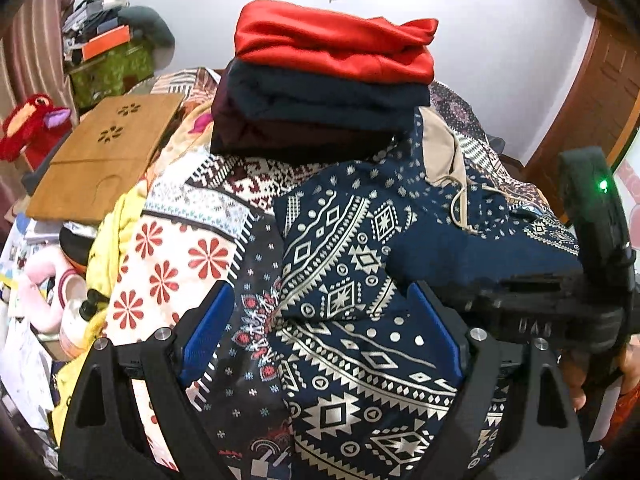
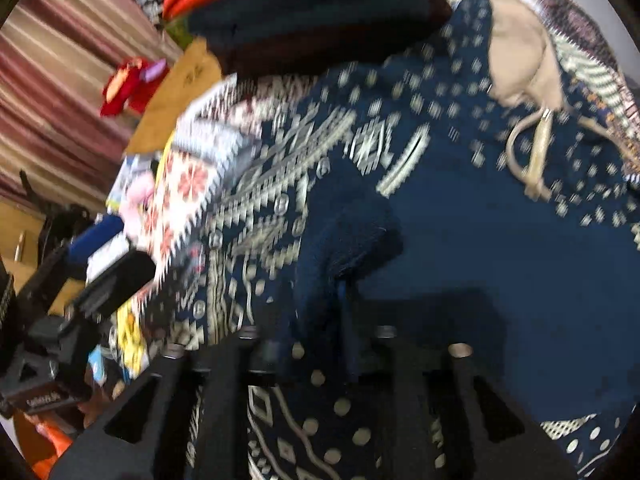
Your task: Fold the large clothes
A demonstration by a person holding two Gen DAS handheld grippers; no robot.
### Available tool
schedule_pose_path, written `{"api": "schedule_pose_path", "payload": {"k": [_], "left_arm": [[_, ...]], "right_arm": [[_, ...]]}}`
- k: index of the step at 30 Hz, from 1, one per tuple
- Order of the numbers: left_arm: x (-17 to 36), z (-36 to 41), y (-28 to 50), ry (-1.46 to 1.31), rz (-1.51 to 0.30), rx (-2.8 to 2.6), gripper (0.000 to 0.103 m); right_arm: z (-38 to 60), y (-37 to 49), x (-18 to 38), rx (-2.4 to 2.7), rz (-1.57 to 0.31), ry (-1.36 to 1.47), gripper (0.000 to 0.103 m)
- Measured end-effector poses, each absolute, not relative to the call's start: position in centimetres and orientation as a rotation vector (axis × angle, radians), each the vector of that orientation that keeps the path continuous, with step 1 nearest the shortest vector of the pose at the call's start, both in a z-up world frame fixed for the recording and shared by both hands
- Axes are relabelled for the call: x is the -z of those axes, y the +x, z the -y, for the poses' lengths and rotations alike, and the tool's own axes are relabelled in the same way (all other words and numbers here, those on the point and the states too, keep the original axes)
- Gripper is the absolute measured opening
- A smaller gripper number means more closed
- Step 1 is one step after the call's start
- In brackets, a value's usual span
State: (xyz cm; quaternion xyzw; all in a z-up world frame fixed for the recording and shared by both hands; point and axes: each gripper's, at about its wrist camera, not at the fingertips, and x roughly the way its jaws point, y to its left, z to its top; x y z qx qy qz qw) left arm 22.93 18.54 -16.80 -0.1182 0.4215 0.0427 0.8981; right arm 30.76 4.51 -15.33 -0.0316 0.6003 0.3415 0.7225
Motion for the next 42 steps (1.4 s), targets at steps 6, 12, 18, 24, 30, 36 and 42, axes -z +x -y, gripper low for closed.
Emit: {"api": "schedule_pose_path", "payload": {"k": [6, 12, 18, 24, 30, 36, 42], "left_arm": [[17.8, -17.6, 23.4, -0.282, -0.915, -0.040, 0.088], [19.2, -16.9, 24.3, -0.399, -0.972, 0.051, 0.088], [21.3, -16.7, 25.5, -0.532, -1.043, 0.091, 0.087], [23.1, -16.1, 26.3, -0.595, -1.096, 0.104, 0.063], [20.8, -13.9, 26.6, -0.439, -1.042, 0.092, 0.024], [15.2, -11.4, 27.5, -0.165, -0.873, 0.028, 0.006], [9.7, -12.7, 28.2, -0.095, -0.713, -0.012, 0.006]], "right_arm": [[-2.4, 29.5, 12.1, -0.752, -1.236, -0.136, 0.038], [3.7, 30.1, 7.8, -0.624, -1.067, -0.113, 0.044], [11.3, 30.4, 4.9, -0.411, -0.911, -0.117, 0.053], [18.2, 30.7, 5.3, -0.233, -0.893, -0.052, 0.056], [22.6, 31.6, 8.2, -0.146, -0.980, 0.055, 0.056], [24.2, 32.4, 7.9, -0.117, -0.972, 0.095, 0.056], [23.6, 33.6, 8.3, -0.130, -0.965, 0.111, 0.056]]}}
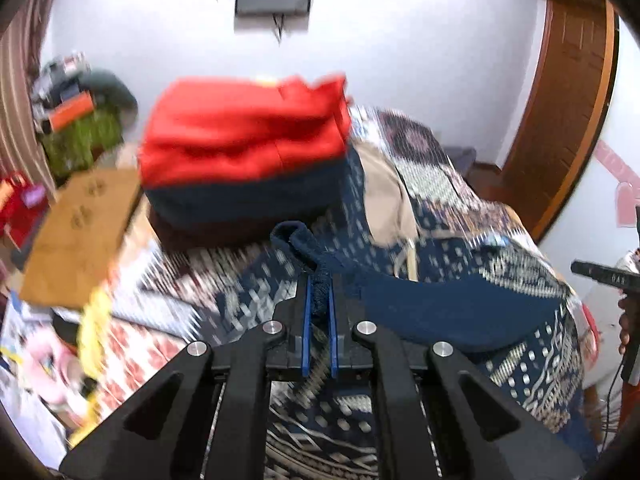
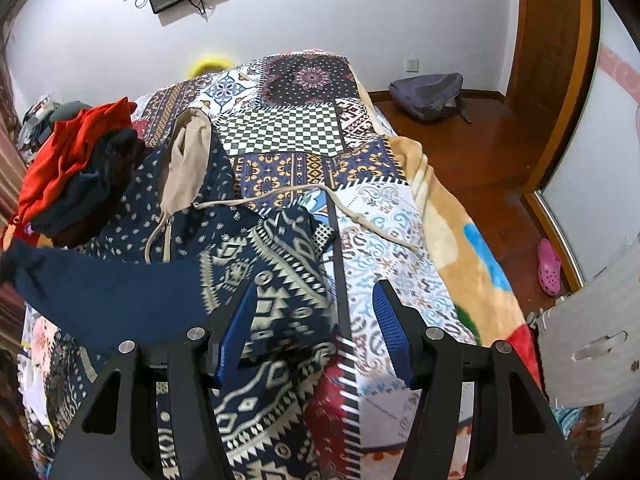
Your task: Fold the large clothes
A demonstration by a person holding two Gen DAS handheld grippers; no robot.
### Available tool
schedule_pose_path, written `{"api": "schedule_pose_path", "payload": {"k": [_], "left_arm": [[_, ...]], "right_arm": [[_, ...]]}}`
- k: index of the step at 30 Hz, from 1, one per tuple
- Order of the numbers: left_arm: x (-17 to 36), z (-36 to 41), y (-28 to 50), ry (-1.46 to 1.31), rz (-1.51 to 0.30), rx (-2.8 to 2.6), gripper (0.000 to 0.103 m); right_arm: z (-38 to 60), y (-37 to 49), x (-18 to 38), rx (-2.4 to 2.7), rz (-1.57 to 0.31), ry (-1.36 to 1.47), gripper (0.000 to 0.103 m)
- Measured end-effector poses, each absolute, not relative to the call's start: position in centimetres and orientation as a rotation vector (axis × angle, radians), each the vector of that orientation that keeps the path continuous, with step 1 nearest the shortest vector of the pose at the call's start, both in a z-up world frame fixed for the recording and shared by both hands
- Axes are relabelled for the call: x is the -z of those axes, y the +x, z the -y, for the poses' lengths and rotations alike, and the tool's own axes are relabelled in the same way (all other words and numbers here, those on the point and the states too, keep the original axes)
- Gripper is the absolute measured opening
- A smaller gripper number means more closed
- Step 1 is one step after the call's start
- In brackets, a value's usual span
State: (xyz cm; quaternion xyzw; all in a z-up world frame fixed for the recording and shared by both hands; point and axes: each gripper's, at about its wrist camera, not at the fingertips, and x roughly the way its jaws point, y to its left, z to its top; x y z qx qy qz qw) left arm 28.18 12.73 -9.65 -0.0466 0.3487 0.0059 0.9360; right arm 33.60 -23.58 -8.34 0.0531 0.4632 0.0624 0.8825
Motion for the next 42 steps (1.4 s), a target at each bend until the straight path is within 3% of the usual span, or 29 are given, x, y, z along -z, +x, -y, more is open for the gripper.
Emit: {"api": "schedule_pose_path", "payload": {"k": [5, 13, 17, 20, 34, 42], "left_arm": [[9.6, -14.6, 28.4, -0.042, -0.706, -0.077, 0.006], [20.4, -16.8, 29.4, -0.025, -1.002, -0.134, 0.008], [23.6, -18.0, 28.9, -0.074, -1.088, -0.163, 0.027], [22.7, -18.3, 28.6, -0.061, -1.067, -0.190, 0.045], [12.2, -12.7, 33.3, 0.018, -0.821, -0.017, 0.059], [12.7, -6.7, 40.3, 0.058, -0.802, 0.052, 0.061]], "right_arm": [[22.0, 34.5, 11.6, -0.153, -1.065, 0.089, 0.056], [21.8, 34.0, 12.8, -0.152, -1.089, 0.086, 0.059], [21.9, 34.1, 12.6, -0.156, -1.104, 0.082, 0.060], [21.6, 34.4, 11.9, -0.159, -1.100, 0.066, 0.060], [18.5, 37.3, 6.7, -0.245, -0.954, 0.119, 0.060], [14.8, 41.7, 6.1, -0.324, -0.961, 0.156, 0.060]]}}
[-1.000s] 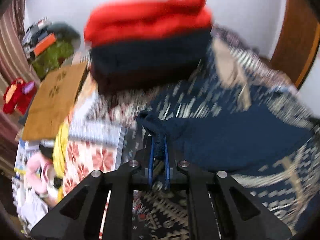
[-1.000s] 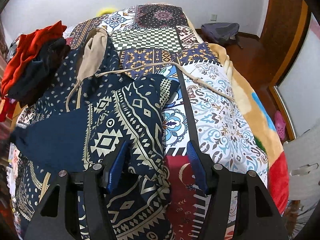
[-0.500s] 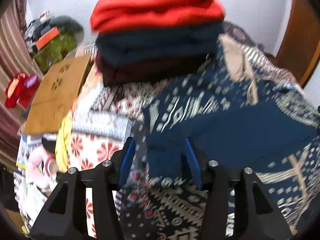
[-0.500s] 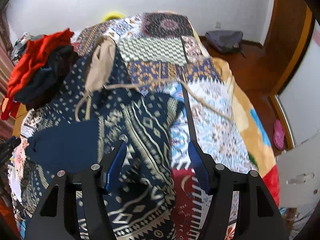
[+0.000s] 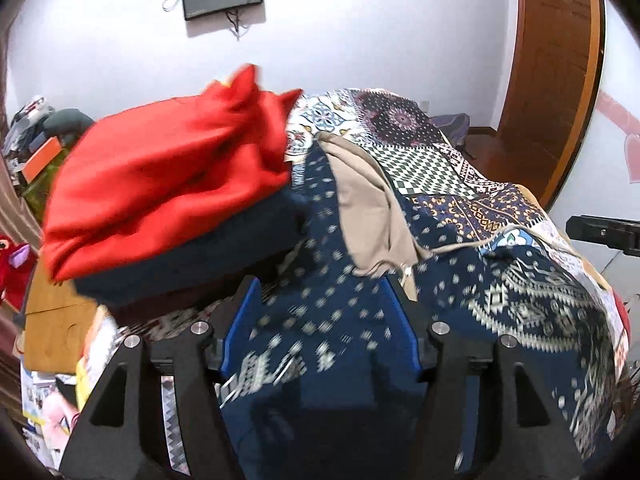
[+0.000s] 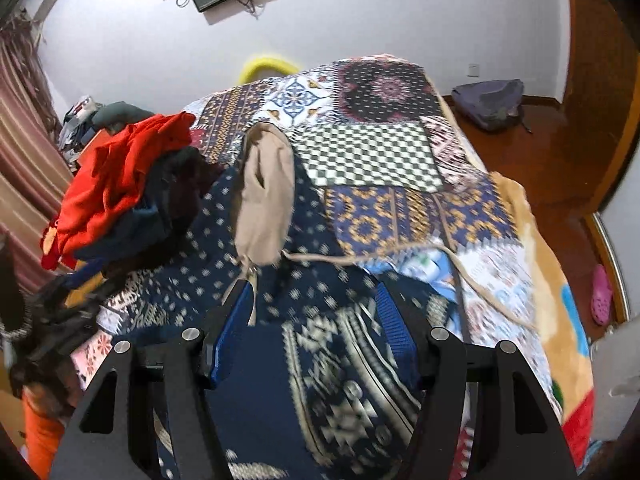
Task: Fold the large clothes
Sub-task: 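Grasp the beige-lined hood with both grippers and lift it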
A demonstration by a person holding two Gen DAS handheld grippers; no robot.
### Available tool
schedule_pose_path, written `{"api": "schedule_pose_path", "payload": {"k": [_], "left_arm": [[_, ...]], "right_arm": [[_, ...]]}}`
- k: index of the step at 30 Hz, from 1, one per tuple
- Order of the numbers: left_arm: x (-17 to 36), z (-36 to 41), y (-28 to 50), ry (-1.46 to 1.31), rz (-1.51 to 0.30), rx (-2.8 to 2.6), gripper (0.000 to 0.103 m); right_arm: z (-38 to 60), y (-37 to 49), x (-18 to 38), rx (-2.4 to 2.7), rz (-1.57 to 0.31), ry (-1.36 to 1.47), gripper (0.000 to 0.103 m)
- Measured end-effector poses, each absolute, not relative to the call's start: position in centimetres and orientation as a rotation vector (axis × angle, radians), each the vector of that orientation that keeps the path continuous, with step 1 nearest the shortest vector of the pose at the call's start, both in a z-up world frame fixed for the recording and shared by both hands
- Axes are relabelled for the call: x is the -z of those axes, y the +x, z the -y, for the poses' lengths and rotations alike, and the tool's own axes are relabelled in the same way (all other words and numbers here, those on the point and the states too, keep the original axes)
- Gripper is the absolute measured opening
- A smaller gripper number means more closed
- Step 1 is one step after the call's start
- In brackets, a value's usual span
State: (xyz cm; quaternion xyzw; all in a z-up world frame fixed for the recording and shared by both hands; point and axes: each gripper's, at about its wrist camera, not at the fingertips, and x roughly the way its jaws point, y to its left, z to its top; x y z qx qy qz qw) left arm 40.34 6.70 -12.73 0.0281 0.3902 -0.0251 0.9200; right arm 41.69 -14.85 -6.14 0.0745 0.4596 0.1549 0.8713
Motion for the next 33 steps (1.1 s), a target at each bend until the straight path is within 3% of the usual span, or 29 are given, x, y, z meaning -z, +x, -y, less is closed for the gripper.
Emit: {"api": "schedule_pose_path", "payload": {"k": [10, 21, 23, 24, 25, 26, 27, 29, 33], "left_arm": [[18.9, -3.9, 48.0, 0.067, -0.940, 0.056, 0.057], [26.0, -4.5, 53.8, 0.030, -1.094, -0.051, 0.043], [26.0, -4.7, 53.8, 0.015, -1.087, -0.049, 0.039], [25.9, -4.6, 53.8, 0.018, -1.082, -0.048, 0.032], [25.9, -4.6, 53.7, 0.026, -1.078, -0.052, 0.028], [25.8, -4.7, 53.4, 0.027, -1.077, -0.055, 0.018], [25.8, -4.9, 53.3, 0.026, -1.078, -0.060, 0.011], [25.3, -5.2, 53.0, 0.006, -1.084, -0.044, 0.007], [22.4, -5.2, 50.6, -0.030, -1.035, 0.020, 0.006]], "right_arm": [[10.4, 50.9, 10.0, -0.315, -1.107, 0.157, 0.060], [8.2, 57.1, 21.0, -0.255, -1.378, 0.207, 0.060], [8.5, 57.0, 21.5, -0.249, -1.360, 0.203, 0.049], [8.5, 56.8, 21.3, -0.247, -1.347, 0.184, 0.042], [8.4, 56.8, 21.1, -0.261, -1.346, 0.173, 0.017], [8.4, 56.5, 20.6, -0.281, -1.348, 0.173, 0.010], [8.7, 56.2, 20.0, -0.276, -1.330, 0.174, 0.010], [9.0, 55.3, 18.1, -0.287, -1.278, 0.155, 0.010], [9.7, 52.7, 14.0, -0.330, -1.199, 0.134, 0.010]]}}
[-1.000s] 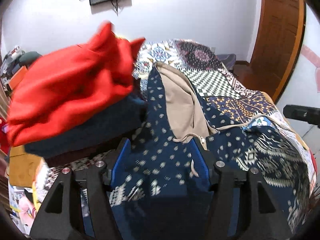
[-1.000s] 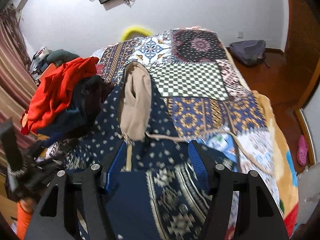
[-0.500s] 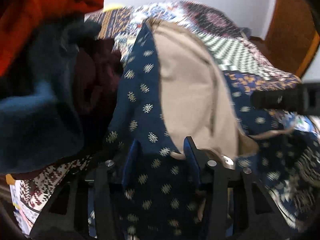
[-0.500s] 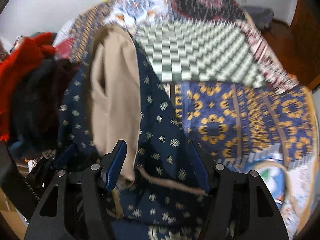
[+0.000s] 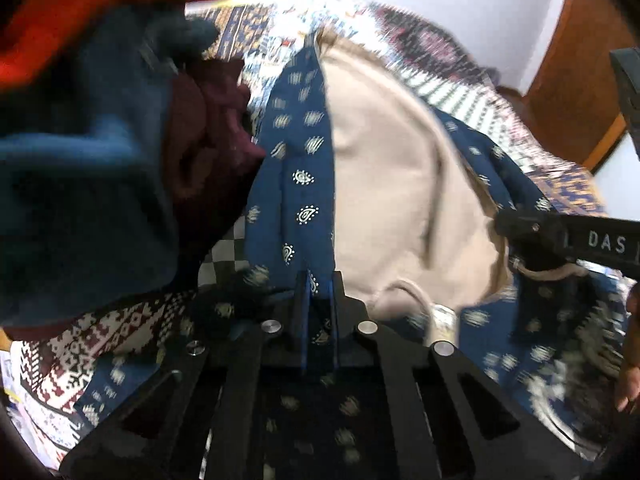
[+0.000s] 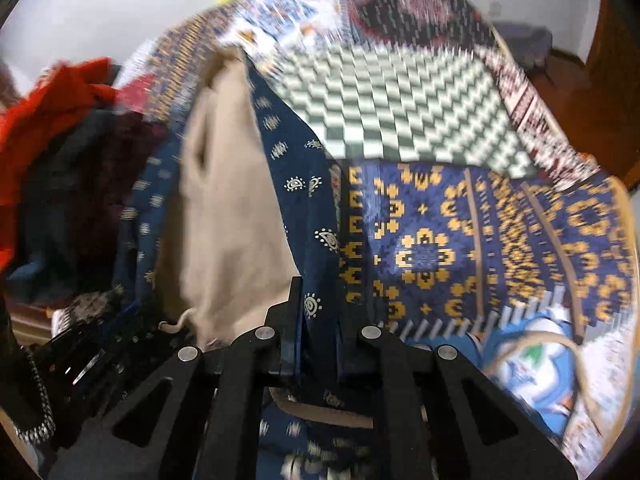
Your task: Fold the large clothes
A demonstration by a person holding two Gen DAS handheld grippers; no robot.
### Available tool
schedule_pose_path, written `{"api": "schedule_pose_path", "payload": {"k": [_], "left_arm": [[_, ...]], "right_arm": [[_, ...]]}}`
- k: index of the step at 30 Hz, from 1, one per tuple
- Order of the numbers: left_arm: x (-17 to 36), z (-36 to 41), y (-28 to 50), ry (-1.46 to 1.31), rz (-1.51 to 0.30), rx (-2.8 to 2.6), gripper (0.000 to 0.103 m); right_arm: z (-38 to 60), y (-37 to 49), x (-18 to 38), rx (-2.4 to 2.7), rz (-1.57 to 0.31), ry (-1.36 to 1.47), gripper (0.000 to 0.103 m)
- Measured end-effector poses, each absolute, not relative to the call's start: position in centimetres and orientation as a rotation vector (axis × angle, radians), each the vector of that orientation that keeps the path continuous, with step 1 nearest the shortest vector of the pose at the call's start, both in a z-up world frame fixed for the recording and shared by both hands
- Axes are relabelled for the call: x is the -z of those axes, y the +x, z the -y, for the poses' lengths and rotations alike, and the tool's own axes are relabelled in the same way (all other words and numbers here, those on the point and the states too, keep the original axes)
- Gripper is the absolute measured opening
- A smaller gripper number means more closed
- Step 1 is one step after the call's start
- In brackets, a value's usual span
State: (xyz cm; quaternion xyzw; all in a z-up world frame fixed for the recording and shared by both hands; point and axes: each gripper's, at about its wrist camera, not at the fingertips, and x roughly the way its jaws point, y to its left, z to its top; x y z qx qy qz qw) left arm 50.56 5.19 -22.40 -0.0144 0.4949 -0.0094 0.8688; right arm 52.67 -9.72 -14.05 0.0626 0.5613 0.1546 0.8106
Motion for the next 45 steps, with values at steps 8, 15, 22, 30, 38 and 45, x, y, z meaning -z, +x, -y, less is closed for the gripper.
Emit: {"api": "schedule_pose_path", "payload": {"k": [8, 15, 22, 30, 38, 45], "left_arm": [[15.6, -7.1, 43.6, -0.073, -0.934, 0.124, 0.006], [16.3, -9.8, 36.5, -0.100, -0.968, 0.149, 0.007], [21.4, -9.5, 33.2, -0.049, -1.099, 0.186, 0.008], [20.2, -7.7, 31.7, 0.066, -1.056, 0.159, 0.024], [16.1, -8.7, 34.4, 0.034, -0.969, 0.150, 0.045], [15.1, -7.5, 39.0, 0.028, -0.937, 0.172, 0.047]], "right_arm": [[10.1, 44.6, 8.3, -0.413, -1.076, 0.076, 0.010], [11.7, 39.9, 8.8, -0.429, -1.085, 0.048, 0.010], [13.3, 39.1, 13.0, -0.329, -1.151, 0.034, 0.017], [12.7, 38.3, 11.0, -0.270, -1.110, -0.069, 0.035], [12.9, 39.1, 8.3, -0.316, -1.043, 0.019, 0.053], [12.1, 42.2, 8.3, -0.343, -1.042, 0.058, 0.054]]}}
